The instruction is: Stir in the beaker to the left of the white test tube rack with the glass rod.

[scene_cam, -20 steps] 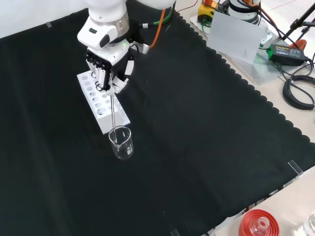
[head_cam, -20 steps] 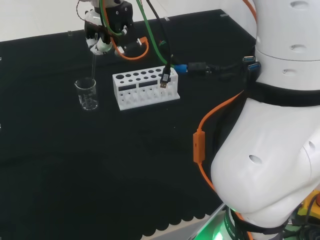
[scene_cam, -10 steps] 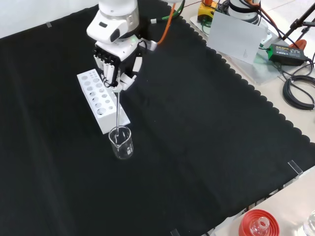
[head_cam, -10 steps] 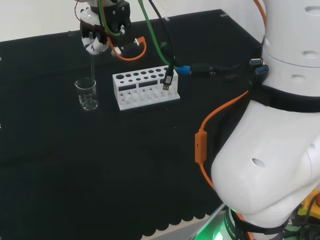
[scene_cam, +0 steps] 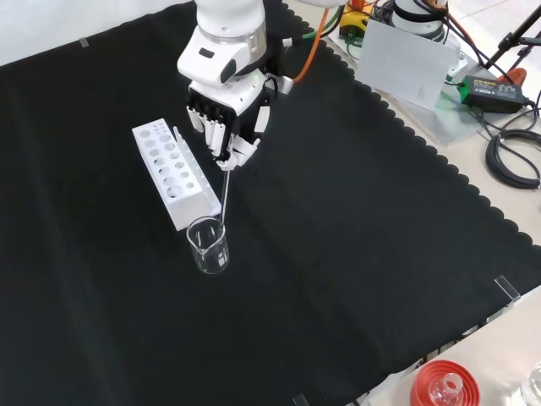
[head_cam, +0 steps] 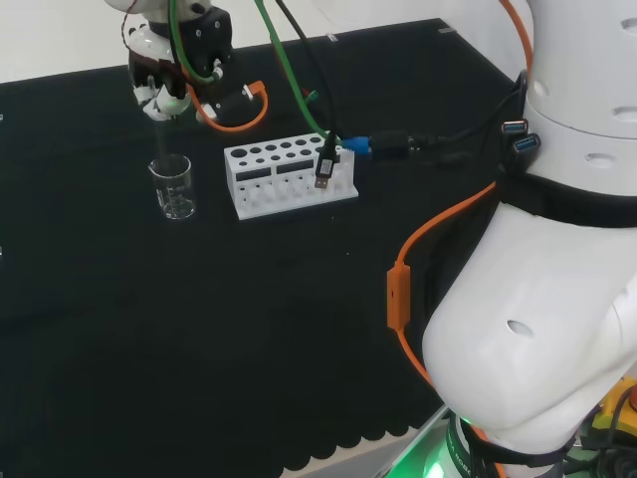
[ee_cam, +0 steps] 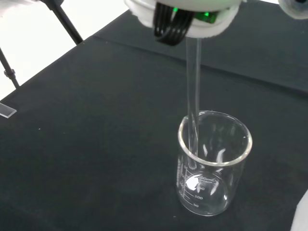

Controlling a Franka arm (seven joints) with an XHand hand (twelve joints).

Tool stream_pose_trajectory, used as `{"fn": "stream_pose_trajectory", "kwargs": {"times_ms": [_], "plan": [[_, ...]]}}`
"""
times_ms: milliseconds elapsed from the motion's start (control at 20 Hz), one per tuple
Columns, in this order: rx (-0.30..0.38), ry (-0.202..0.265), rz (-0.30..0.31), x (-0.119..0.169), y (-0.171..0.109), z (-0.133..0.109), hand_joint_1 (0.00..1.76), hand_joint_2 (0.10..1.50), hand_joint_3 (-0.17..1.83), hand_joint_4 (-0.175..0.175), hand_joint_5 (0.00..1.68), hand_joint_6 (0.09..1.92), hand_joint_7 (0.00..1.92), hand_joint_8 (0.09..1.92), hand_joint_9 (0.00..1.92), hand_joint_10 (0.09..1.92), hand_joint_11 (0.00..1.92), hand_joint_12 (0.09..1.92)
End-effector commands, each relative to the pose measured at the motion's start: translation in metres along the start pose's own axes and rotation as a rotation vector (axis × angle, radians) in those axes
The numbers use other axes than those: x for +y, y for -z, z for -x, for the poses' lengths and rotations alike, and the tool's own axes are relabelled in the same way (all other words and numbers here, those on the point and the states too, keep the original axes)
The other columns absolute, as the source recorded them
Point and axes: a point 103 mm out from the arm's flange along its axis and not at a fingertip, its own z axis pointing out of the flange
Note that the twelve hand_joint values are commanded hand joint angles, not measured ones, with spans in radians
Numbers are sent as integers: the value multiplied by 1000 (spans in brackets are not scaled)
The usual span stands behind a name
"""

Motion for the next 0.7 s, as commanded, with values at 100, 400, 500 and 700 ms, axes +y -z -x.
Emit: {"fn": "stream_pose_trajectory", "kwargs": {"times_ms": [100,400,500,700], "plan": [[-4,8,0,4,-1,-6,1315,751,545,-175,1070,750,1326,760,1847,151,1620,555],[-3,9,-13,11,-6,-6,1315,750,547,-175,1070,751,1327,760,1847,152,1620,555],[0,12,-9,13,-8,-5,1315,750,547,-175,1070,751,1327,760,1847,152,1620,555],[-2,23,0,13,-6,-6,1315,750,548,-175,1070,751,1327,760,1847,152,1620,555]]}}
